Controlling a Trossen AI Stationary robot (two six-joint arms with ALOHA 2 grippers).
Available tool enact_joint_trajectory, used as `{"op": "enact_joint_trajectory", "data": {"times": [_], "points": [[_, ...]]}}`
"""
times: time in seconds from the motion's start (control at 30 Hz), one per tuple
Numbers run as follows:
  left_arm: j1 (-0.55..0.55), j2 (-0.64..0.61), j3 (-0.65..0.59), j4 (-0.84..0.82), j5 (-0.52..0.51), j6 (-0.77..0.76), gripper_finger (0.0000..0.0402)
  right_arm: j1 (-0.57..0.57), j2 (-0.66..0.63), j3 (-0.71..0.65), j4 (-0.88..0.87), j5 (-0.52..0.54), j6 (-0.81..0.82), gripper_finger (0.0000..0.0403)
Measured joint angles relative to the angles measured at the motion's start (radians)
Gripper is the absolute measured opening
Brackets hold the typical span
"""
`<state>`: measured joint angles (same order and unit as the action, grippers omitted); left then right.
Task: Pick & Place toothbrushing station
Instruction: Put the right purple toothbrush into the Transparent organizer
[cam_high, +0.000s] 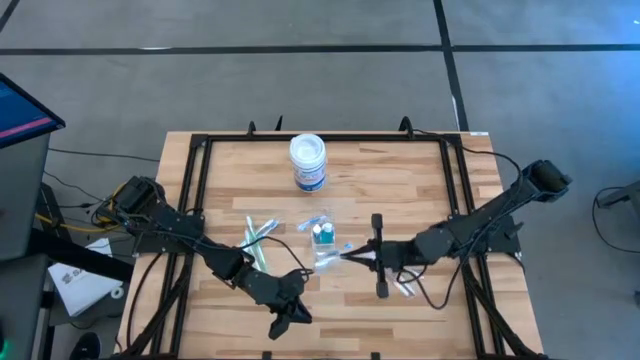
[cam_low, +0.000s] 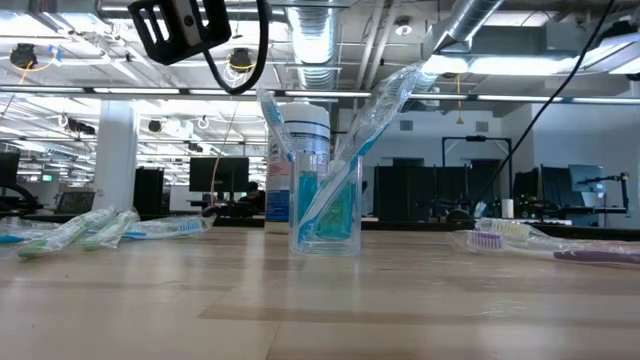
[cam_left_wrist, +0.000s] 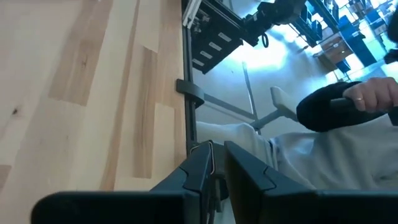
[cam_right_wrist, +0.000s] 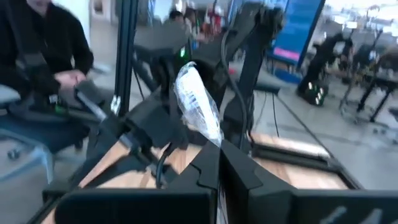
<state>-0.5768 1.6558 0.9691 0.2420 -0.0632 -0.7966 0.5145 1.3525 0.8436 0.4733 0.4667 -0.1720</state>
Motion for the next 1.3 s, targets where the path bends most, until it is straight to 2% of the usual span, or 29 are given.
{"op": "enact_joint_trajectory", "data": {"times": [0.13,0.4,0.7,0.87,1.0,1.13,1.3], "points": [[0.000,0.000,0.000,0.001,-0.019,0.013,0.0039,-0.058,0.002,-0.076,0.202,-0.097,-0.033,0.0000],[0.000,0.000,0.000,0.005,-0.025,0.067,0.0039,-0.201,0.009,-0.184,0.471,-0.326,-0.022,0.0000],[0.000,0.000,0.000,0.007,-0.059,0.118,0.0039,-0.320,0.010,-0.309,0.751,-0.466,0.019,0.0000],[0.000,0.000,0.000,0.007,-0.087,0.141,0.0039,-0.360,0.012,-0.327,0.790,-0.506,0.034,0.0000],[0.000,0.000,0.000,0.007,-0.121,0.163,0.0039,-0.403,0.083,-0.326,0.894,-0.569,0.065,0.0000],[0.000,0.000,0.000,0.007,-0.144,0.166,0.0039,-0.465,0.220,-0.326,1.090,-0.656,0.153,0.0000],[0.000,0.000,0.000,0.006,-0.147,0.187,0.0039,-0.515,0.317,-0.286,1.097,-0.704,0.215,0.0000]]}}
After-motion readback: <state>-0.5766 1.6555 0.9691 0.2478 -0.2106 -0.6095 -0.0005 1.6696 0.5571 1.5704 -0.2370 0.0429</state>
